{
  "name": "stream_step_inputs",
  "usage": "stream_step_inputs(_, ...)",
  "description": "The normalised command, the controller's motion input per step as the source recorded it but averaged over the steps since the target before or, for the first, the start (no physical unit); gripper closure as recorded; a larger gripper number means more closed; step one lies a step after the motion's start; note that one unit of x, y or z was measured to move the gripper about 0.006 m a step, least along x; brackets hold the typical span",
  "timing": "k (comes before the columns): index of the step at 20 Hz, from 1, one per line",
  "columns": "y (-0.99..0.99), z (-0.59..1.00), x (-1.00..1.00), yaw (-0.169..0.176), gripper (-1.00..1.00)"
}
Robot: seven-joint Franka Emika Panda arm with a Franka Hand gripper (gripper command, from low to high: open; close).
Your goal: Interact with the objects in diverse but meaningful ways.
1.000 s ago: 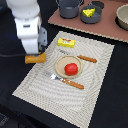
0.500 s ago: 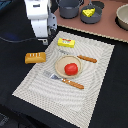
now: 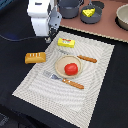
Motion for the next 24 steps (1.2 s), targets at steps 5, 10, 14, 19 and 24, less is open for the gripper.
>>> stream_step_inputs(5,0.39,0.15,0.86,0.000,-1.00)
stream_step_inputs(10,0.30,0.10,0.83,-0.016,-1.00)
stream_step_inputs(14,0.32,-0.01,0.67,-0.035,-1.00)
stream_step_inputs(19,0.25,-0.23,0.23,-0.019,-1.00)
stream_step_inputs(24,0.28,-0.31,0.00,0.000,-1.00)
